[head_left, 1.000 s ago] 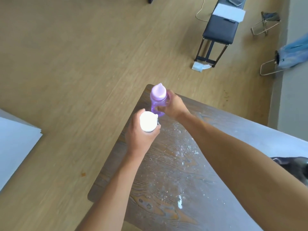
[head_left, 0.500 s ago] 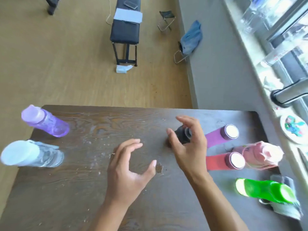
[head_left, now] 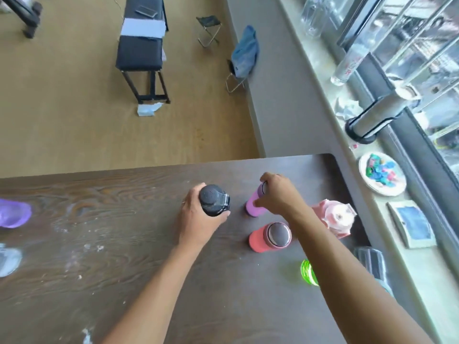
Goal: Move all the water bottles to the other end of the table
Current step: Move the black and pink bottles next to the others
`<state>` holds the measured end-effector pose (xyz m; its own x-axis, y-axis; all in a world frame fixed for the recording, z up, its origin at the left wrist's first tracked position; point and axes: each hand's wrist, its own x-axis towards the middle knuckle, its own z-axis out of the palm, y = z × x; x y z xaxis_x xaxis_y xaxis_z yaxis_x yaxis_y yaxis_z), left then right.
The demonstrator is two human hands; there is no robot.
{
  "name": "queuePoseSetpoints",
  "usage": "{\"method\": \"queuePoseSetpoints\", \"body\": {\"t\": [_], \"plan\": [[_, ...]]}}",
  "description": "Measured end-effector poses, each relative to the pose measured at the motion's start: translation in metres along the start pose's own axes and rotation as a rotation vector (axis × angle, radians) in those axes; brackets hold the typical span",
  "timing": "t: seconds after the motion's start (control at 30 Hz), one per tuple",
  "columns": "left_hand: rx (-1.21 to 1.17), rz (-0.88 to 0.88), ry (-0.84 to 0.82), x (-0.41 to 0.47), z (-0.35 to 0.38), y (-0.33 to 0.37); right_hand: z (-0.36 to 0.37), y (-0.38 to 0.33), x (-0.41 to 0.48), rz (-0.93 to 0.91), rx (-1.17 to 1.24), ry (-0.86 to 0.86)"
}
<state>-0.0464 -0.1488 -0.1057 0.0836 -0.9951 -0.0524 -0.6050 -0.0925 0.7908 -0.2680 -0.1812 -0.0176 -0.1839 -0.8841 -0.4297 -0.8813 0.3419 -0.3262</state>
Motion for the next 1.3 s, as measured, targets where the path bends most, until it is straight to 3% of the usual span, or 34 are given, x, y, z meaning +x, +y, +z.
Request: {"method": "queuePoseSetpoints", "body": {"t": [0.27,0.4,0.67,0.87,1.07,1.3], "plan": [[-0.283,-0.12,0.215,-0.017,-0.016,-0.001,0.0,-0.047,-0.015,-0.114,0.076,0.208],[-0.328,-0.121,0.431,-0.071,-0.08,-0.034,0.023,-0.105,-0.059,-0.377,0.169,0.331],[-0.381,-0.411,0.92,-0.195,-0.256,-0.156,0.158,-0.276,-0.134,-0.854,0.327,-0.02],[-0.302,-0.572,1.098,-0.238,-0.344,-0.253,0.257,-0.409,-0.179,-1.127,0.035,-0.252],[-0.256,-0.573,1.137,-0.244,-0.367,-0.298,0.312,-0.49,-0.195,-1.263,-0.263,-0.306],[-0.182,-0.528,1.062,-0.237,-0.36,-0.304,0.332,-0.519,-0.197,-1.273,-0.421,-0.284]]}}
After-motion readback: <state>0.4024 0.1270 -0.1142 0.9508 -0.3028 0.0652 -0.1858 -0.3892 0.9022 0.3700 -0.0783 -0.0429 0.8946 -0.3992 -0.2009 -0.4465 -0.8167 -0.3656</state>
